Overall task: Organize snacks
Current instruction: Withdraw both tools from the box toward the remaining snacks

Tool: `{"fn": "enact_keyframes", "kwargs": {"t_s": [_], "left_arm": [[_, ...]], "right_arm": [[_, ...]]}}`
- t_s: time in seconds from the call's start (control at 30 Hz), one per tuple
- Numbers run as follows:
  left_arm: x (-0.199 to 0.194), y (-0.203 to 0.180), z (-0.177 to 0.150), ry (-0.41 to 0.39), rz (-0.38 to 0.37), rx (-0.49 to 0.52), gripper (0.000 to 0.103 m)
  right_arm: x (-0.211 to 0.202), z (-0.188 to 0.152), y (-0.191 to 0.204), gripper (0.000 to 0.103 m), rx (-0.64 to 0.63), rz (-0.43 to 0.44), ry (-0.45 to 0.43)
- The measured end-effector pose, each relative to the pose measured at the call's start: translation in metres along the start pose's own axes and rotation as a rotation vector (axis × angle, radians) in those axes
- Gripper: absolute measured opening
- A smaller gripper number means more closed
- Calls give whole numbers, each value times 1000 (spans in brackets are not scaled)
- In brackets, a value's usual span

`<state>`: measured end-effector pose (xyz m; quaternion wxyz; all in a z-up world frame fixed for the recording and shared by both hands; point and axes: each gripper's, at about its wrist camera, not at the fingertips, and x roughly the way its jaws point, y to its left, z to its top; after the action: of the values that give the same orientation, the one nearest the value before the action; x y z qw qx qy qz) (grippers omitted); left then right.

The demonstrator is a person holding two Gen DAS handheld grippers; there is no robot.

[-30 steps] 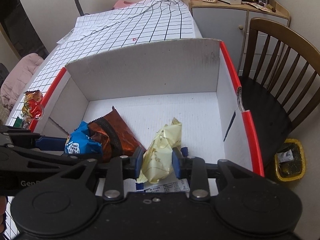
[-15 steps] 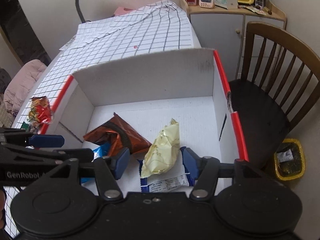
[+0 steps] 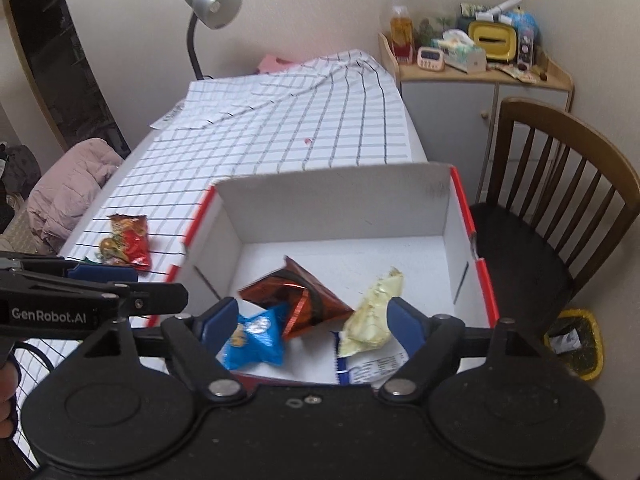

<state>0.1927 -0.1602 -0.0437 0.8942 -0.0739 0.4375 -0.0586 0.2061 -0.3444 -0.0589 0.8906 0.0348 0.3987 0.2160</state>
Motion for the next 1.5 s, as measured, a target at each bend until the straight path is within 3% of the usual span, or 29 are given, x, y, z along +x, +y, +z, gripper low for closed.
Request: {"fn": "enact_keyframes", "kwargs": {"t_s": [0.33, 0.57, 0.67, 0.8, 1.07, 1.1, 1.23, 1.5], "left_arm": [[-50, 52, -14, -59, -30, -9, 74], [-77, 93, -24, -96, -23, -5, 76], [-86, 116, -29, -100, -24, -24, 82], [-94, 148, -36, -100, -18, -43, 85], [-96, 209, -51, -76, -13, -94, 95], [-95, 216, -53, -75, -8, -101, 100], [-86, 246, -62, -58, 42, -110, 100], [-50, 282, -87, 6, 141, -19, 100]], "right_arm": [[-26, -1, 64, 86, -18, 16, -60], [-25, -6, 112, 86, -35, 38, -72], [-23, -10, 133, 94, -49, 45, -82], [-16, -17, 161, 94, -69, 65, -74], [9, -31, 212, 96, -91, 115, -38], [14, -34, 218, 96, -93, 117, -31], [35, -42, 236, 96, -74, 127, 8], [75, -57, 255, 96, -49, 110, 69]]}}
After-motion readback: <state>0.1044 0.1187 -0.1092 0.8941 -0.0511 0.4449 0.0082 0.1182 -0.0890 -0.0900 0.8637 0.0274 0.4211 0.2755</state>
